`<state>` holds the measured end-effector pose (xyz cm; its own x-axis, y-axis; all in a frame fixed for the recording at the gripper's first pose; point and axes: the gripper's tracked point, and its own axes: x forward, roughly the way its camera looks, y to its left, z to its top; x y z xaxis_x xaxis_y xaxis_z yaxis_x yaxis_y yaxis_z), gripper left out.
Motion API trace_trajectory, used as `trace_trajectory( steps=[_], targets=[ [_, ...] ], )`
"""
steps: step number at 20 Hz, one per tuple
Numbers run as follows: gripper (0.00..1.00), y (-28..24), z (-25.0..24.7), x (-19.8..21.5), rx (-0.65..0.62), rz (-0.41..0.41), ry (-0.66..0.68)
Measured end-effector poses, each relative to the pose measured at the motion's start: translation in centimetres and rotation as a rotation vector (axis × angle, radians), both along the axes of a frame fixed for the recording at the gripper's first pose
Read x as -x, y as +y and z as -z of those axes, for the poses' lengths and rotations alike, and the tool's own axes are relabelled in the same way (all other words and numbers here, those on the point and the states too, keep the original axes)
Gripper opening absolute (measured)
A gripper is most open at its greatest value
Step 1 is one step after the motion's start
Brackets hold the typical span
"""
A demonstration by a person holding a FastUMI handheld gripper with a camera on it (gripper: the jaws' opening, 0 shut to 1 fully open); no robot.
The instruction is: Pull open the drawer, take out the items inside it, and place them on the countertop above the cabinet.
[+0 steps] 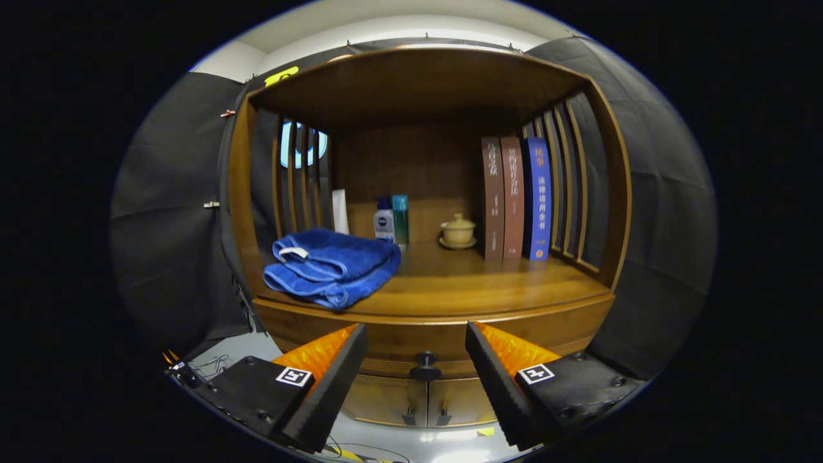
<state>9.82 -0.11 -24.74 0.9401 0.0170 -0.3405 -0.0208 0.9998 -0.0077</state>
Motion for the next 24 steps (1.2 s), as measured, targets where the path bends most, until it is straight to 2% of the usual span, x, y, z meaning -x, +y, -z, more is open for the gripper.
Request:
trace_trajectory(
  steps=[5, 8, 10, 12, 13, 18, 24],
  targets=[
    [0.99, -1.0, 5.2, -1.7, -0.01, 0.023, 0.085],
    [0.94, -1.5, 7.6, -2.6, -0.005, 0.025, 0.128],
    [0.85, -1.6, 8.9, -3.0, -0.006, 0.028, 0.158],
    [0.61, -1.6, 10.3, -3.7, 0.011, 0.034, 0.162],
    [0.5, -1.7, 9.5, -3.2, 0.022, 0.037, 0.173],
    [0.31, -1.5, 9.6, -3.3, 0.0, 0.041, 0.188],
    [0.31, -1.6, 9.1, -0.7, 0.009, 0.046, 0.208]
  ],
)
